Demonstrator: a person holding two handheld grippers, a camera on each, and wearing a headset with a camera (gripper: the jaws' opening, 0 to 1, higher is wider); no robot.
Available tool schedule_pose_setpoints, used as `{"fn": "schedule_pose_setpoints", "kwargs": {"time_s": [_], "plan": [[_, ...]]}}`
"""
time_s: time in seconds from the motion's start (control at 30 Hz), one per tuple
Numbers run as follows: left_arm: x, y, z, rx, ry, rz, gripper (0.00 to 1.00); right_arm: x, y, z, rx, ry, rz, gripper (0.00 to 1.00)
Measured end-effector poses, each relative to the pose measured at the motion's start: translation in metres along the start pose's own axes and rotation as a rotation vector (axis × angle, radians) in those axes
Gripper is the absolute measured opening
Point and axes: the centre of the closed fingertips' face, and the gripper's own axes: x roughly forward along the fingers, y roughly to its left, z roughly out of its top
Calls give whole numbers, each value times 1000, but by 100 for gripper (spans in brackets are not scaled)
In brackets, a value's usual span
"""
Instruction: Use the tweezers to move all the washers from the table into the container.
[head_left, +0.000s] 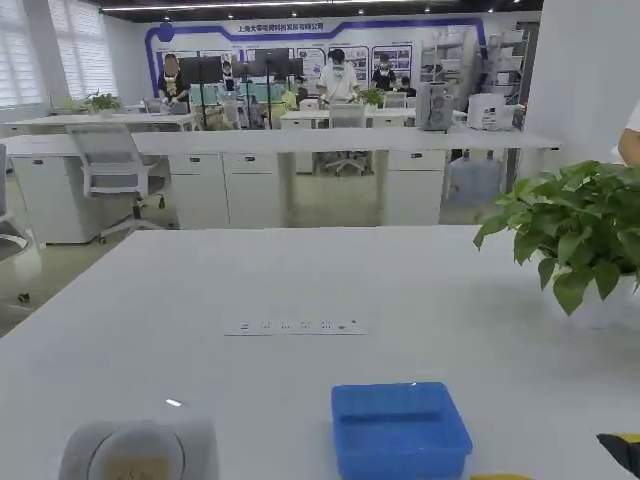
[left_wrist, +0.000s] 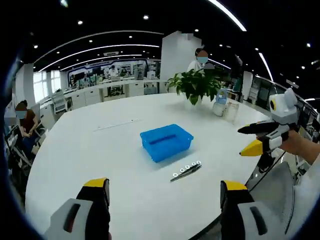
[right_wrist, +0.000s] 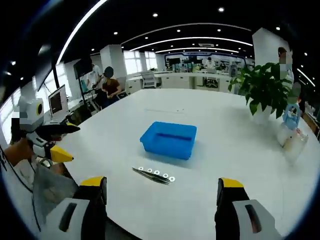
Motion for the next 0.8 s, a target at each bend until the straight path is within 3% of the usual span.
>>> {"fn": "schedule_pose_setpoints", "kwargs": {"time_s": [0.8], "plan": [[-3,3,1,26,10,2,93,4,5,1,-11,18,27,90]]}}
